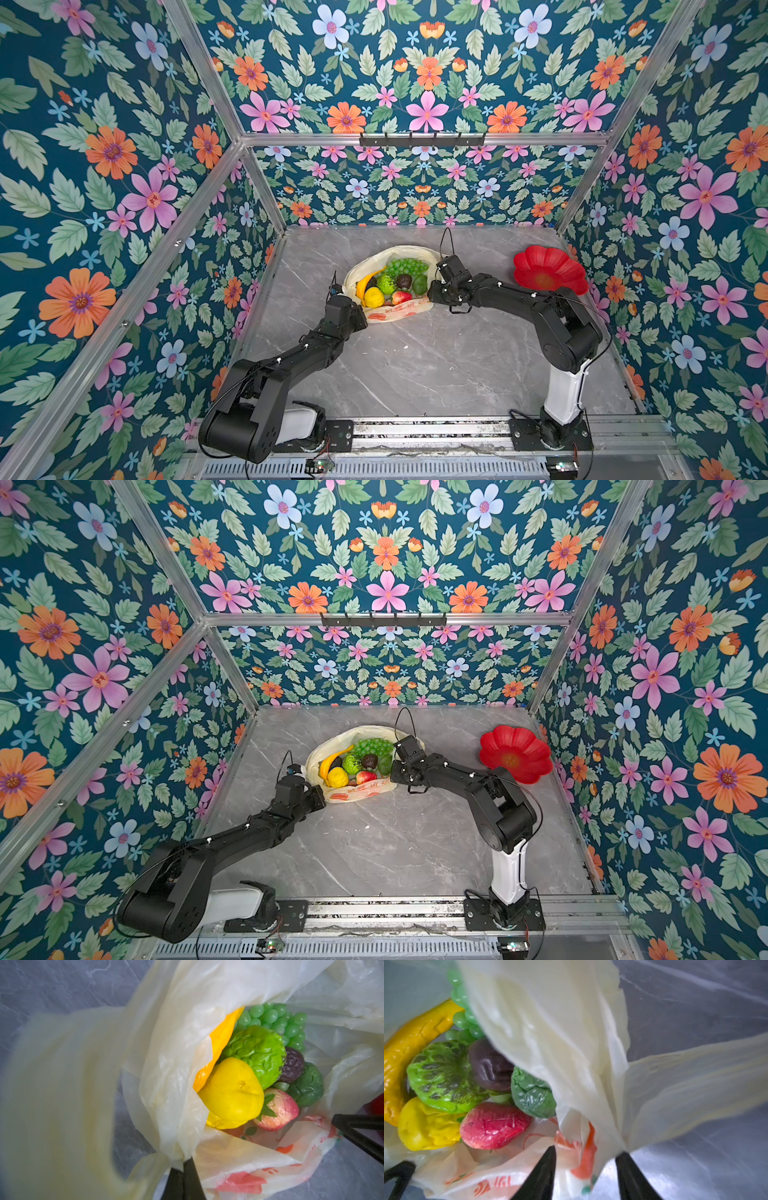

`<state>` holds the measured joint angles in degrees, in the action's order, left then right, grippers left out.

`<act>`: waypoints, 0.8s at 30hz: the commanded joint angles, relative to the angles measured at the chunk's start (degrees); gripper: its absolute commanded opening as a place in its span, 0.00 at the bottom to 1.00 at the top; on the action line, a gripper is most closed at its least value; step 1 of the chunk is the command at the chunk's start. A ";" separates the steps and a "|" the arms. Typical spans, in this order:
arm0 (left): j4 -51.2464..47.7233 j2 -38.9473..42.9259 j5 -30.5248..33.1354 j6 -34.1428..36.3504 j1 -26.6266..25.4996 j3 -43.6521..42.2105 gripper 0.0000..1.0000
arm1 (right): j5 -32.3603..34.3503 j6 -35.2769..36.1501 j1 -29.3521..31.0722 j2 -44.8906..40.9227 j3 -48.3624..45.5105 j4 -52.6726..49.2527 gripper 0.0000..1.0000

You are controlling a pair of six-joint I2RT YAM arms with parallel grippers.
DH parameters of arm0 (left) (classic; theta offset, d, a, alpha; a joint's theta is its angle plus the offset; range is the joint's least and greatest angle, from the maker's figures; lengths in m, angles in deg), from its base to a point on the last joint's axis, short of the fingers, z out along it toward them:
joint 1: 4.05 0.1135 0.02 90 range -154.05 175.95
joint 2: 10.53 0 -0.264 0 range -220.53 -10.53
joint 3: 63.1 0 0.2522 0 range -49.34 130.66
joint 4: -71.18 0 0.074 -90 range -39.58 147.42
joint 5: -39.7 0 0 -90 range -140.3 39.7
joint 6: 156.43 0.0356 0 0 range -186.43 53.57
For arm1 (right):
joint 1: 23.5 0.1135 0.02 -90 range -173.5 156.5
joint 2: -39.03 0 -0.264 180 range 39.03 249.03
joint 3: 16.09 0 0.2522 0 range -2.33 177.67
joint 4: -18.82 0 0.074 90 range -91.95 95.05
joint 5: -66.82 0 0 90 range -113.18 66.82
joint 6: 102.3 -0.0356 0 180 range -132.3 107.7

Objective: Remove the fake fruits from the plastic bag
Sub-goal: 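Lower the right gripper back to the bag mouth and hold it open with both grippers, then release the bag rim and move the right gripper to the red plate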

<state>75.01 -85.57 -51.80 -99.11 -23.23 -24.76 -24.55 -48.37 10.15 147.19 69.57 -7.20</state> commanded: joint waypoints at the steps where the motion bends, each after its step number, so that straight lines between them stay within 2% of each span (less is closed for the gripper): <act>1: 1.31 -0.01 -0.96 0.39 0.10 0.29 0.00 | 1.78 1.05 0.00 -2.81 -1.00 -3.81 0.65; 3: 1.14 0.15 -1.22 0.42 0.10 0.34 0.00 | 2.14 1.09 0.00 -5.28 -2.03 -5.49 0.72; 8: 0.40 -0.07 -1.23 0.34 0.09 0.71 0.00 | 4.32 1.36 -0.89 -14.38 -6.30 -9.41 0.80; 13: -0.17 -0.46 -2.19 0.08 -0.04 1.17 0.00 | 7.33 1.29 -4.18 -25.96 -11.41 -14.18 0.83; 19: -1.36 -0.13 -2.37 0.08 -0.02 1.66 0.00 | 9.41 1.21 -12.61 -39.32 -16.74 -20.03 0.82; 24: -2.11 0.95 -2.11 0.43 -0.07 1.74 0.00 | 5.55 1.80 -23.29 -47.10 -22.53 -19.05 0.81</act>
<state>73.24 -85.09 -53.85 -99.13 -23.28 -23.25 -17.16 -47.04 -9.24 102.55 48.71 -24.92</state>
